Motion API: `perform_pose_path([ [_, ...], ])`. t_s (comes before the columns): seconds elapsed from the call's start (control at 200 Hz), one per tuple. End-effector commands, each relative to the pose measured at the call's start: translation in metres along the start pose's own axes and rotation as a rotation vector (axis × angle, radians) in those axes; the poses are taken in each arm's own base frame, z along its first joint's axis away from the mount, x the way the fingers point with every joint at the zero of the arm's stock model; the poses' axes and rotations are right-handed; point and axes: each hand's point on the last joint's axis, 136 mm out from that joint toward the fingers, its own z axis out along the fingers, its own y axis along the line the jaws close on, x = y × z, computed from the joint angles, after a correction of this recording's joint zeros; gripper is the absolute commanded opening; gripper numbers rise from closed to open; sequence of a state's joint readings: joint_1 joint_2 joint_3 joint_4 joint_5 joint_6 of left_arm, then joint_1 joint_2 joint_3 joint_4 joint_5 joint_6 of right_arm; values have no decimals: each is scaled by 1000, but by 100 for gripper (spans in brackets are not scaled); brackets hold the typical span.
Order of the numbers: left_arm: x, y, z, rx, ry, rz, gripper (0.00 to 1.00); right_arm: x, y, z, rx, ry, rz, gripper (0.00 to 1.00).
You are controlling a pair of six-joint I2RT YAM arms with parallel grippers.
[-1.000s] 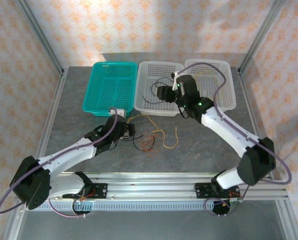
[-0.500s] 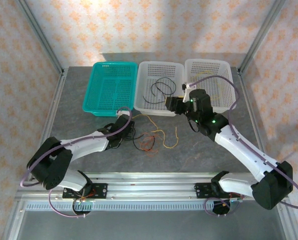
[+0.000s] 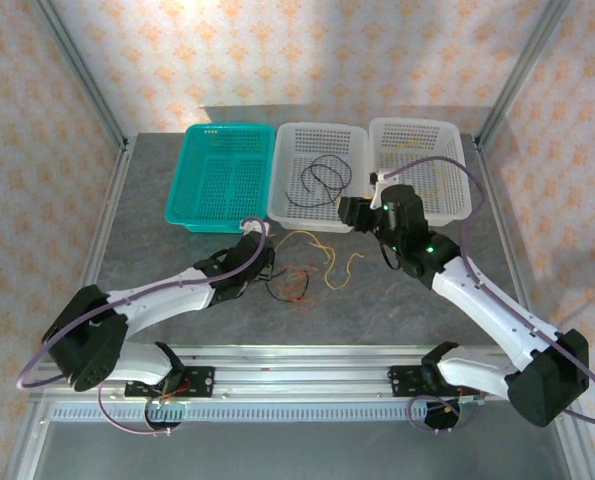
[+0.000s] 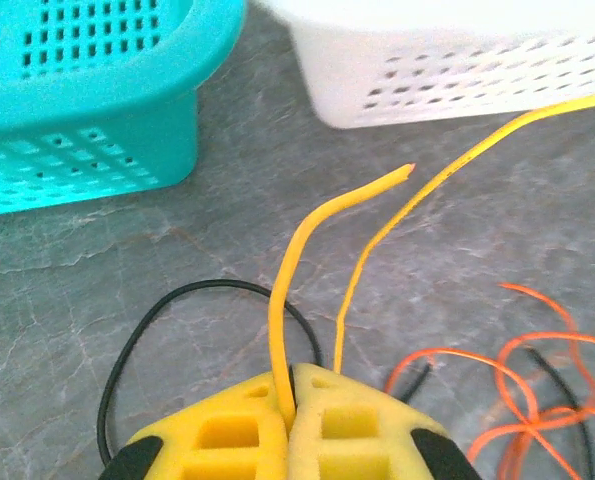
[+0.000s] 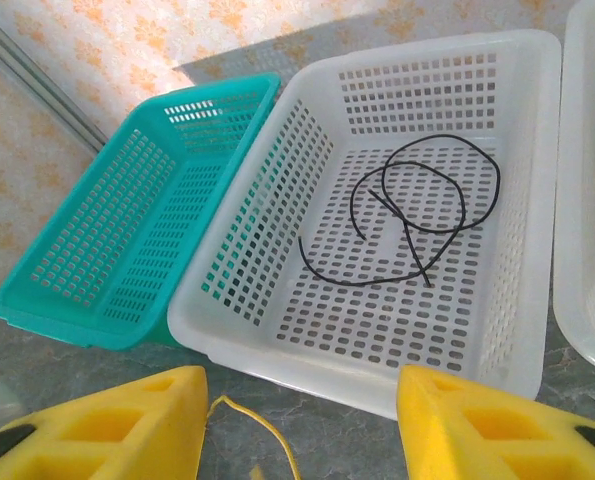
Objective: Untangle the cables
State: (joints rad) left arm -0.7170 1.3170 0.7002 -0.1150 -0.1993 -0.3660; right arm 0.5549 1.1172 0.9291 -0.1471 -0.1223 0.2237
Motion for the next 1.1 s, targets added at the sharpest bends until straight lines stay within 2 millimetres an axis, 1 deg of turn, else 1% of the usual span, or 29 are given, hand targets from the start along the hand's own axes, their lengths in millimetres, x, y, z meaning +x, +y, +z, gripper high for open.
perform_pose_path([
  [0.0,-14,3,-22,-14,-34,-6,0,-4,-5,-5,15,-47,26,55],
  [0.115,-27,2,-40,12,-77,-24,0,2,-3,-6,-17,-49,45,62],
  [0.24,-46,0,-58,49,-138,-56,0,12,9,-8,-100,-23,26,69],
  [0.28,-51,-1,-62,57,-152,-60,0,16,12,-10,-125,-11,14,72],
  [0.325,-55,-1,-65,60,-163,-63,0,21,11,-12,-128,1,5,73],
  [0.395,-60,-1,-67,53,-168,-62,0,27,4,-14,-103,11,5,73],
  [0.476,-66,-1,-70,56,-186,-73,0,29,-2,-20,-82,-2,6,73],
  [0.551,-74,-2,-77,72,-215,-91,0,24,-7,-26,-59,-40,17,74],
  [0.596,-81,-3,-82,82,-234,-106,0,18,-17,-30,-6,-75,38,75],
  [0.666,-90,-3,-89,88,-258,-124,0,8,-40,-38,119,-141,98,75],
  [0.706,-95,-3,-93,96,-272,-130,0,3,-45,-42,148,-174,117,75],
  [0.786,-107,-4,-102,114,-299,-153,0,-1,-41,-45,113,-207,128,76],
  [0.891,-123,-1,-113,148,-334,-188,0,3,-28,-39,39,-183,110,80],
  [0.981,-137,6,-119,178,-359,-233,0,3,-15,-37,-30,-178,102,85],
  [1.096,-150,21,-121,187,-373,-286,0,-9,-3,-38,-101,-226,118,91],
])
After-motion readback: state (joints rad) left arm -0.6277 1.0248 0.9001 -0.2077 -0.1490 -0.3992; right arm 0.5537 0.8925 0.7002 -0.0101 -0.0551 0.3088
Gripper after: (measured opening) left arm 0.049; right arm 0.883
